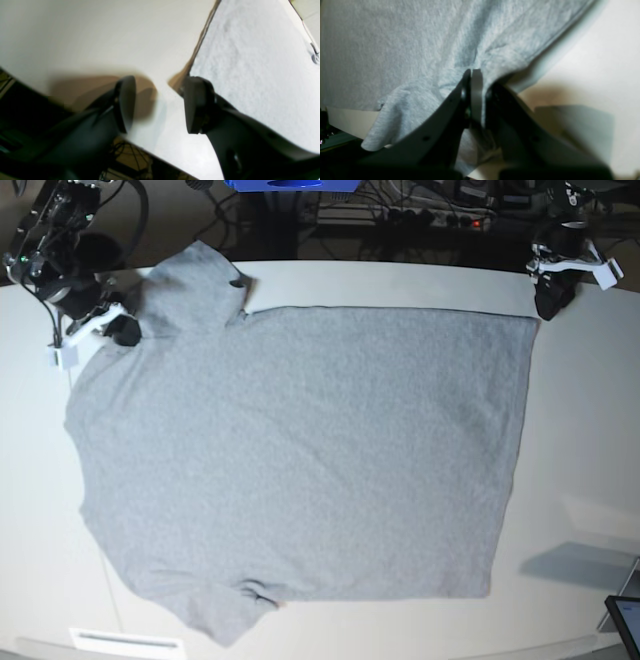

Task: Fold the T-shirt properly
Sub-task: 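Lower the left gripper and grasp the opposite shoulder corner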

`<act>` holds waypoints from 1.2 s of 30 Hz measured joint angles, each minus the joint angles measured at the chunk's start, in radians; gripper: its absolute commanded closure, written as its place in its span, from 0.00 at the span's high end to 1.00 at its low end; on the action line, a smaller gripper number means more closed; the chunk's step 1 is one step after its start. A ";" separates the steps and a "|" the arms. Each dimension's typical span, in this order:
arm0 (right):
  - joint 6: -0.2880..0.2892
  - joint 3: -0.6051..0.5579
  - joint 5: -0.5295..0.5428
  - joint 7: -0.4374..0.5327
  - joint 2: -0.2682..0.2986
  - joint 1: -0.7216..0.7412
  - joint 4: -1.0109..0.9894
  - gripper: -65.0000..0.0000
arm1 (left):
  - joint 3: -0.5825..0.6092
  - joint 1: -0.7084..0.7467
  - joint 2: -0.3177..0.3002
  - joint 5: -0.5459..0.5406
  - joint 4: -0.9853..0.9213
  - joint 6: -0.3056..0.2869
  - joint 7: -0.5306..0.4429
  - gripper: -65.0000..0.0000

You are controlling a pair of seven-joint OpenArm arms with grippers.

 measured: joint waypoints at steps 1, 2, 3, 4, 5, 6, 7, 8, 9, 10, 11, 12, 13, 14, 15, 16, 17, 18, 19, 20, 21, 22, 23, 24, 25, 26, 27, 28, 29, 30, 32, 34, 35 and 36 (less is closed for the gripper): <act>0.000 0.000 0.000 0.000 0.002 0.000 0.000 0.00 | -0.010 -0.016 -0.003 0.000 0.000 0.001 0.031 0.47; 0.000 0.000 0.000 0.000 0.002 0.000 0.000 0.00 | -0.010 -0.031 -0.008 0.000 0.001 0.004 0.051 0.47; 0.000 0.000 0.000 0.000 0.002 -0.001 0.000 0.00 | -0.005 -0.039 -0.011 0.001 0.002 0.005 0.062 0.47; 0.000 0.000 0.000 0.000 0.002 -0.001 0.000 0.00 | -0.005 -0.045 -0.011 0.001 0.002 0.005 0.064 0.47; 0.000 0.000 0.000 0.000 0.002 -0.001 0.000 0.00 | -0.004 -0.045 -0.007 0.000 0.002 0.004 0.062 0.47; 0.000 0.000 0.000 0.000 0.002 -0.001 0.000 0.00 | -0.001 -0.045 -0.005 0.000 0.002 0.003 0.059 0.47; 0.000 0.000 0.000 0.000 0.002 -0.001 0.000 0.00 | 0.000 -0.048 -0.005 0.000 0.002 0.003 0.061 0.47; 0.000 0.000 0.000 0.000 0.002 -0.001 0.000 0.00 | 0.001 -0.053 -0.005 0.001 0.002 0.003 0.064 0.47; 0.000 0.000 0.000 0.000 0.002 -0.002 0.000 0.00 | 0.001 -0.061 -0.005 0.001 0.001 0.004 0.068 0.47; 0.000 0.000 0.000 0.001 0.002 -0.002 0.000 0.00 | 0.003 -0.065 -0.005 0.005 0.001 0.004 0.068 0.47; 0.000 0.000 0.000 0.001 0.002 -0.002 0.000 0.00 | 0.005 -0.068 -0.005 0.008 0.001 0.004 0.067 0.47; 0.000 0.000 0.000 0.000 0.002 -0.002 0.000 0.00 | 0.006 -0.067 -0.005 0.007 0.001 0.003 0.068 0.47; 0.000 0.000 0.001 0.000 0.002 -0.002 0.000 0.00 | 0.006 -0.066 -0.005 0.007 0.001 0.001 0.068 0.47; 0.000 0.000 0.001 0.000 0.002 -0.002 0.000 0.00 | 0.008 -0.067 -0.005 0.007 -0.001 0.000 0.067 0.47; 0.000 0.000 0.000 0.000 0.002 -0.002 0.000 0.00 | 0.018 -0.066 -0.006 0.005 -0.001 0.001 0.063 0.47; 0.000 0.000 0.000 0.000 0.002 -0.002 0.000 0.00 | 0.035 -0.064 -0.010 0.003 -0.001 0.002 0.050 0.47; 0.000 0.000 0.000 0.001 0.001 -0.002 0.000 0.00 | 0.052 -0.064 -0.011 0.003 -0.001 0.002 0.050 0.47; 0.000 0.000 0.000 0.000 0.002 -0.002 0.000 0.00 | 0.066 -0.065 -0.013 0.001 0.000 0.001 0.048 0.47; 0.000 0.000 0.000 0.000 0.002 -0.002 0.000 0.00 | 0.078 -0.068 -0.010 -0.001 0.002 0.000 0.048 0.47; 0.000 0.000 0.000 0.000 0.001 -0.002 0.000 0.00 | 0.086 -0.072 -0.007 -0.004 0.002 -0.004 0.047 0.47; 0.000 0.000 0.000 0.000 0.001 -0.002 0.000 0.00 | 0.088 -0.077 -0.005 -0.006 0.002 -0.007 0.048 0.47; 0.000 0.000 0.000 0.000 0.001 -0.002 0.000 0.00 | 0.088 -0.083 -0.004 -0.007 -0.002 -0.007 0.051 0.47; 0.000 0.000 0.001 0.000 0.001 -0.002 0.000 0.00 | 0.088 -0.087 -0.005 -0.006 -0.002 -0.007 0.055 0.47; 0.000 0.000 0.000 0.000 0.001 -0.002 0.000 0.00 | 0.088 -0.089 -0.005 -0.006 -0.002 -0.007 0.056 0.47; 0.000 0.000 0.003 0.003 0.001 -0.002 -0.007 0.00 | 0.088 -0.090 -0.005 -0.006 -0.002 -0.007 0.056 0.47; 0.006 0.000 0.011 0.014 0.002 -0.002 -0.019 0.00 | 0.088 -0.090 -0.005 -0.006 -0.002 -0.007 0.056 0.47; 0.012 0.000 0.025 0.021 0.002 -0.002 -0.034 0.00 | 0.088 -0.090 -0.005 -0.006 -0.002 -0.007 0.056 0.47; 0.013 0.000 0.037 0.023 0.003 0.000 -0.050 0.00 | 0.088 -0.091 -0.005 -0.006 -0.002 -0.007 0.056 0.47; 0.016 0.000 0.047 0.028 0.006 0.003 -0.063 0.00 | 0.088 -0.091 -0.005 -0.006 -0.002 -0.007 0.056 0.47; 0.017 0.000 0.053 0.030 0.007 0.004 -0.072 0.00 | 0.088 -0.092 -0.005 -0.006 -0.003 -0.007 0.056 0.47; 0.019 0.000 0.055 0.036 0.007 0.003 -0.077 0.00 | 0.088 -0.092 -0.005 -0.006 -0.003 -0.007 0.056 0.47; 0.019 0.000 0.056 0.035 0.007 0.003 -0.077 0.00 | 0.088 -0.092 -0.005 -0.006 -0.003 -0.007 0.056 0.47; 0.019 0.000 0.056 0.035 0.007 0.004 -0.077 0.00 | 0.088 -0.092 -0.005 -0.006 -0.003 -0.007 0.056 0.47; 0.019 0.000 0.056 0.035 0.007 0.004 -0.077 0.00 | 0.088 -0.092 -0.005 -0.006 -0.003 -0.007 0.056 0.47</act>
